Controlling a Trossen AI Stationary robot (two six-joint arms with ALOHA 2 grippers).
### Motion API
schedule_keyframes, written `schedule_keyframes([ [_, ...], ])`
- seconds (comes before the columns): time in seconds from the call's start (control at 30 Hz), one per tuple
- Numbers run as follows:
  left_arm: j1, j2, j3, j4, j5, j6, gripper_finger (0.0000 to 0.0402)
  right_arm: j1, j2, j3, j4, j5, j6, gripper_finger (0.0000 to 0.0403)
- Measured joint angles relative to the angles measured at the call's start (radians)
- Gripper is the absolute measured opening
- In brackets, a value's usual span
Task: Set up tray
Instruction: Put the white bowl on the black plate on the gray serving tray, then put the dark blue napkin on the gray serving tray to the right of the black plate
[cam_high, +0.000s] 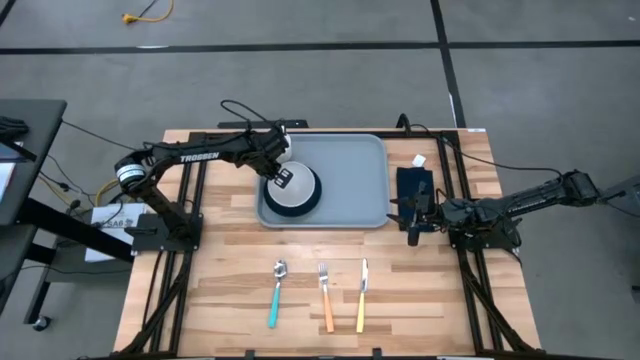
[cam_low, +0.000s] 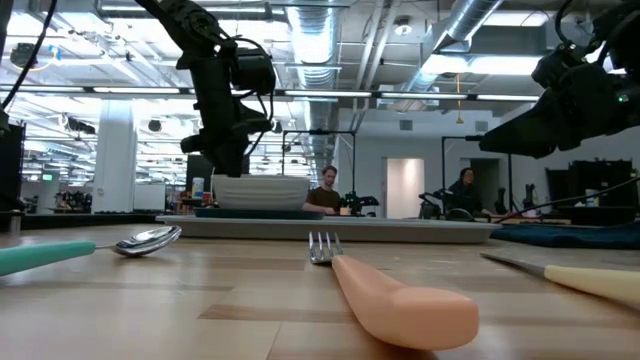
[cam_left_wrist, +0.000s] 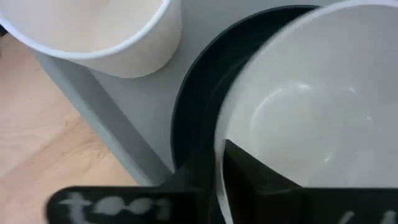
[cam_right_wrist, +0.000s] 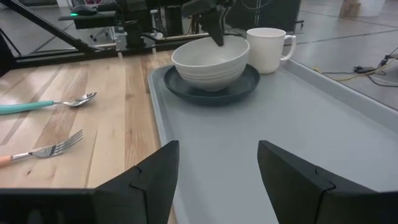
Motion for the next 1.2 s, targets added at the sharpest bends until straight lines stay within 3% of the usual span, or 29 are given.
schedule_keyframes([
  [0.23, 0.0, 0.0, 0.0, -0.01, -0.003, 0.033, 0.0078, 0.0, 0.0, 0.0, 0.0, 0.0, 0.0, 0.0211],
  [0.4, 0.0, 0.0, 0.0, -0.013, -0.003, 0.056, 0.0097, 0.0, 0.0, 0.0, 0.0, 0.0, 0.001, 0.0211],
  [0.8, -0.017, 0.0, 0.013, -0.068, -0.004, 0.113, 0.0098, 0.0, 0.0, 0.0, 0.0, 0.0, 0.009, 0.0211],
  [1.03, -0.047, 0.0, 0.116, -0.105, -0.044, 0.168, 0.0098, -0.002, 0.0, 0.0, 0.0, 0.0, 0.008, 0.0211],
  [1.2, -0.081, 0.0, 0.23, -0.228, -0.046, 0.199, 0.0098, -0.002, 0.0, 0.0, 0.001, 0.001, 0.013, 0.0211],
])
